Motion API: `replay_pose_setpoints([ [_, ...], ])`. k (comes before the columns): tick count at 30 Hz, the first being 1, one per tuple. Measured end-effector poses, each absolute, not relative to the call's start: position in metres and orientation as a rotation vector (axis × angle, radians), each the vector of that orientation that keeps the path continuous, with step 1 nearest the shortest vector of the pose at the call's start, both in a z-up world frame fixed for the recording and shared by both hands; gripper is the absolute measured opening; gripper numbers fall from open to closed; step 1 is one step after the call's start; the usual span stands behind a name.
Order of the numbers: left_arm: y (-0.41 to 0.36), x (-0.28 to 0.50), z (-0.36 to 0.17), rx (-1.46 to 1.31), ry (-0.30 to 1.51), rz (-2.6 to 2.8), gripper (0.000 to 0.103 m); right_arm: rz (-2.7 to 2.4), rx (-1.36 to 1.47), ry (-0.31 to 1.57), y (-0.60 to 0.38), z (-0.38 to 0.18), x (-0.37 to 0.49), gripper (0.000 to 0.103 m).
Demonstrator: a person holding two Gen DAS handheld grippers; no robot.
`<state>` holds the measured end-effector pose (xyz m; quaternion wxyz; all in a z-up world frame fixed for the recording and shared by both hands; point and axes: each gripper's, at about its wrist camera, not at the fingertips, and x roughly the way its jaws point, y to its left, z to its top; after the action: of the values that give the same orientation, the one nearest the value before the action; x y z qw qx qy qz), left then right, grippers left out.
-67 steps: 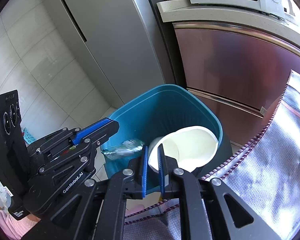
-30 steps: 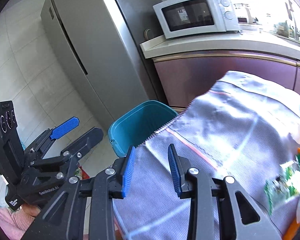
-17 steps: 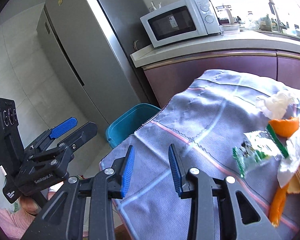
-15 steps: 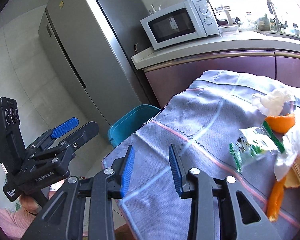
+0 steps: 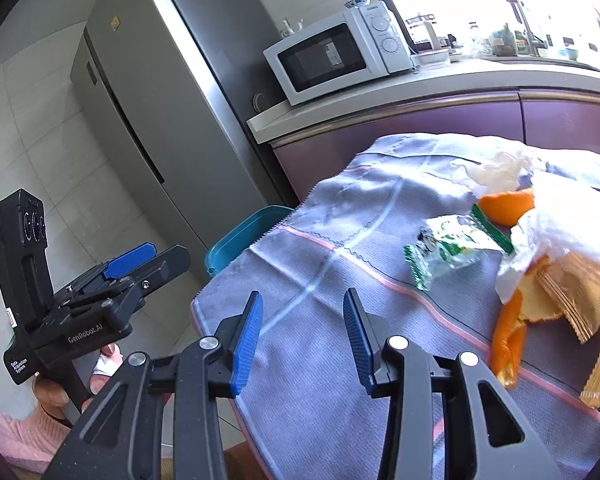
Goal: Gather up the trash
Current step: 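Move both open grippers back toward the remaining trash on the cloth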
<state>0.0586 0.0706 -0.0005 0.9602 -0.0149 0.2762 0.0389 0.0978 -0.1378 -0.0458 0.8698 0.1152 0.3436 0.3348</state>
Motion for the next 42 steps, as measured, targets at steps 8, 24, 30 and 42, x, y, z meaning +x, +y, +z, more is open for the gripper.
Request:
replay_pose_setpoints([
  [8, 0.066, 0.069, -0.011, -0.04, 0.591, 0.073, 0.09, 0.669, 0.234, 0.727, -0.153, -0.052, 0.096, 0.041],
  [24, 0.032, 0.084, -0.021, 0.018, 0.581, -0.018, 0.09, 0.577, 0.202, 0.681, -0.181, -0.045, 0.078, 0.042],
  [30, 0.016, 0.104, -0.029, 0.026, 0.597, -0.052, 0.09, 0.533, 0.229, 0.687, -0.205, -0.046, 0.082, 0.042],
  [42, -0.007, 0.153, -0.034, 0.018, 0.61, -0.153, 0.09, 0.461, 0.176, 0.712, -0.221, -0.027, 0.114, 0.042],
])
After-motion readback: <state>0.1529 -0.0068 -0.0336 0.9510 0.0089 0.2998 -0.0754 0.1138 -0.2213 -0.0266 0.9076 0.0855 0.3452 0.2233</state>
